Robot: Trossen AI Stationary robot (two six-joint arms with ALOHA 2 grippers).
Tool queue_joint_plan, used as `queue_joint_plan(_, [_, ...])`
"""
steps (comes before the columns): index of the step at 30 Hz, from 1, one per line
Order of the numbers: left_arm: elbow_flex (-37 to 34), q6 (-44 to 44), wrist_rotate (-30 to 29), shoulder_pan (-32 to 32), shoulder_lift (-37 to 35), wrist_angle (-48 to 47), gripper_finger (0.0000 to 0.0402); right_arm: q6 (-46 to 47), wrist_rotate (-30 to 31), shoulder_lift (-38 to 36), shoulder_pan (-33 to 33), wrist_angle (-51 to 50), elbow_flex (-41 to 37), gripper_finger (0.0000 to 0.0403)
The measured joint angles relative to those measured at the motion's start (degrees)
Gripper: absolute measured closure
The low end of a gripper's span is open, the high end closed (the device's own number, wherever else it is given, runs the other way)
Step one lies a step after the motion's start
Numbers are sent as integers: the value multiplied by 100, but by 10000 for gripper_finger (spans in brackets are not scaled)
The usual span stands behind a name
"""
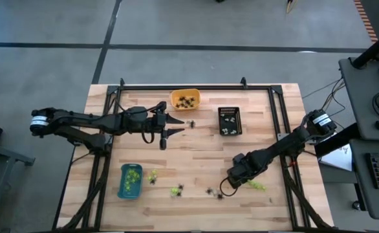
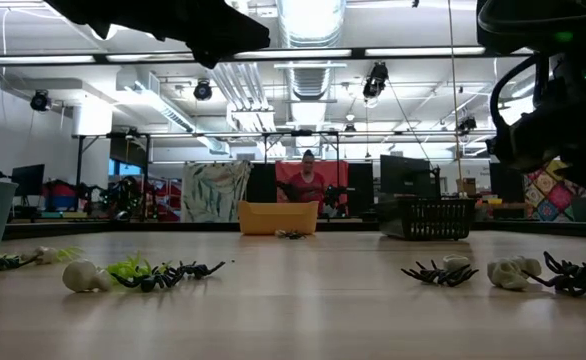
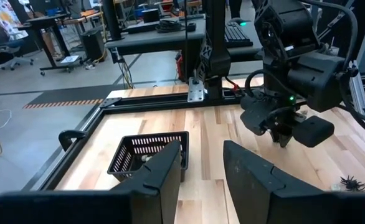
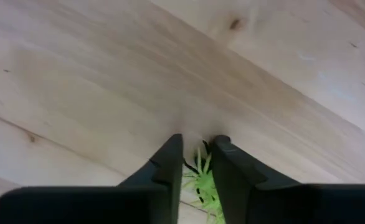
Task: Sort Halloween decoration
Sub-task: Put the green spider toy into the blue bin
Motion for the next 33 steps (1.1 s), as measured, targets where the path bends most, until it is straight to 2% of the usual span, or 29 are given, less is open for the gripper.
queue_joint_plan(6, [0,0,0,2,0,3,297,-38,110,2,2,27,-4,388])
queue_joint_plan(15, [0,0,-1,4,0,3,297,-200,329,-176,20,14,-30,394])
queue_joint_plan(19, [0,0,-2,2,0,3,297,-246,844,-452,3,22,-48,394])
queue_joint_plan(22, [-2,0,0,2,0,3,297,-335,994,-659,15,44,-44,394])
queue_joint_plan(25, [-2,0,0,2,2,-1,297,-415,833,-819,11,51,-42,394])
queue_joint_plan(31, [-7,-54,0,2,4,-3,297,-13,-547,-908,48,73,-33,394])
queue_joint_plan(33, [-14,-65,1,2,4,-4,297,9,-768,-908,85,71,-32,394])
